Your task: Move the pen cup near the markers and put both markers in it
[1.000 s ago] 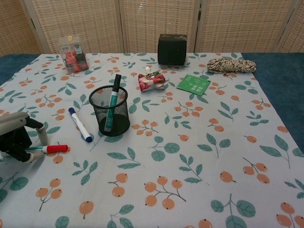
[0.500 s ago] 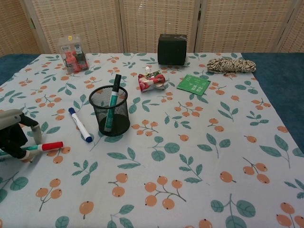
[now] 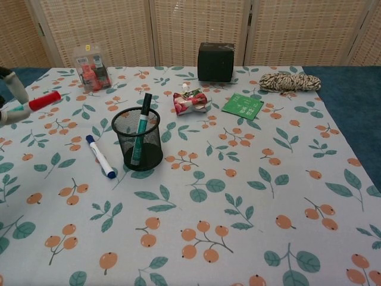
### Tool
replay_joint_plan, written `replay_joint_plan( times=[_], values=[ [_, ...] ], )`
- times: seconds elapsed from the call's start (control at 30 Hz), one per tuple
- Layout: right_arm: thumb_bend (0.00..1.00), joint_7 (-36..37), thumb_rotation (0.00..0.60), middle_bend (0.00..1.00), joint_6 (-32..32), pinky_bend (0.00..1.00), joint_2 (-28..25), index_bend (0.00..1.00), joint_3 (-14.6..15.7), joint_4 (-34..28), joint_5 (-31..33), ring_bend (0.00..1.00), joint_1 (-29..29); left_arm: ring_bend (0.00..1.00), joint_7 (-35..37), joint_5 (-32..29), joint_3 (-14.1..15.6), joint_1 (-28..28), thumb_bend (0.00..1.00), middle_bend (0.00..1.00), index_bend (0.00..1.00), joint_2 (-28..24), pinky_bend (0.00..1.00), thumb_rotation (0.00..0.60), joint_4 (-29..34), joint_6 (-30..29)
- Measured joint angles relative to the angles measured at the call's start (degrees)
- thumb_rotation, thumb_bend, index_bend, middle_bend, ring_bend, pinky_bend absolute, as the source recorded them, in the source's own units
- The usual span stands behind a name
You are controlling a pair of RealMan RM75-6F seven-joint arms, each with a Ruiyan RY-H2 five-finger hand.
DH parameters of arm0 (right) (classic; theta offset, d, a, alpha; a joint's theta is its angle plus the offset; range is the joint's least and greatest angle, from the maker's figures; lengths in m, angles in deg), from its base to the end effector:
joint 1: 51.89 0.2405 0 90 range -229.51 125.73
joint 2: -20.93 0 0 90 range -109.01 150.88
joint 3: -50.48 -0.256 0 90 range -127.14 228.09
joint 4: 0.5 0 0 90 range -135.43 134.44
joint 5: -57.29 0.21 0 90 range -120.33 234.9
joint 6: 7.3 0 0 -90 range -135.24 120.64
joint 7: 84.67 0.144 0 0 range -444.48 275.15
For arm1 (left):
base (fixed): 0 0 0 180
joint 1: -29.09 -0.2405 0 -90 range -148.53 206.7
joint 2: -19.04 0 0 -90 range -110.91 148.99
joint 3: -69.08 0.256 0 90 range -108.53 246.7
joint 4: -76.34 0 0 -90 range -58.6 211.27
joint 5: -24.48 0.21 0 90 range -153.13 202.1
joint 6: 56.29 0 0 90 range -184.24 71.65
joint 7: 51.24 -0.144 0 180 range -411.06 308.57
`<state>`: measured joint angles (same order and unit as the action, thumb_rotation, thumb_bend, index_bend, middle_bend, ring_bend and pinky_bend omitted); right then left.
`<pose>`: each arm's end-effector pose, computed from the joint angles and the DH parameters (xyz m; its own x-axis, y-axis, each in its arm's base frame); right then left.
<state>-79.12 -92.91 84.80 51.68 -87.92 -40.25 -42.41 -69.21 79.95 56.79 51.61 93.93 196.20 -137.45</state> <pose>-0.2937 -0.1886 0.1477 0.4130 -0.0416 0.9098 -0.8811 -0.2710 0.3876 -0.1749 0.2521 0.0916 -0.0208 0.1135 0.9933 0.9964 0.0838 0.0112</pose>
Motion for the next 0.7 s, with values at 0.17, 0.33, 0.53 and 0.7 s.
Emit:
replay_joint_plan(
  times=[0.17, 0.33, 0.53, 0.7],
  values=[
    [0.07, 0.53, 0.6, 0.0, -0.78, 0.0, -0.05, 0.0, -0.04, 0.09, -0.27, 0.0, -0.28, 0.97, 7.73, 1.2, -5.38, 0.14, 0.39, 1.0, 0.57, 0.36, 1.0, 0.6, 2.23, -0.6],
    [0.07, 1.84, 0.6, 0.0, -1.42, 0.0, -0.38, 0.0, -0.17, 0.36, -0.23, 0.0, -0.5, 0.97, 10.88, -0.08, -8.99, 3.24, 0.39, 1.0, 0.57, 5.37, 1.0, 0.6, -0.46, 0.95],
    [0.07, 4.25, 0.6, 0.0, -2.12, 0.0, -0.87, 0.0, -0.33, 1.15, -0.3, 0.0, -0.63, 0.97, 13.16, -1.71, -12.18, 7.54, 0.39, 1.0, 0.57, 13.67, 1.0, 0.6, -6.43, 1.76],
    [0.07, 6.05, 0.6, 0.0, -2.85, 0.0, -1.31, 0.0, -0.35, 1.75, -0.54, 0.0, -0.8, 0.97, 15.15, -2.04, -13.59, 10.78, 0.39, 1.0, 0.58, 19.91, 1.0, 0.6, -12.17, 2.52]
  ],
)
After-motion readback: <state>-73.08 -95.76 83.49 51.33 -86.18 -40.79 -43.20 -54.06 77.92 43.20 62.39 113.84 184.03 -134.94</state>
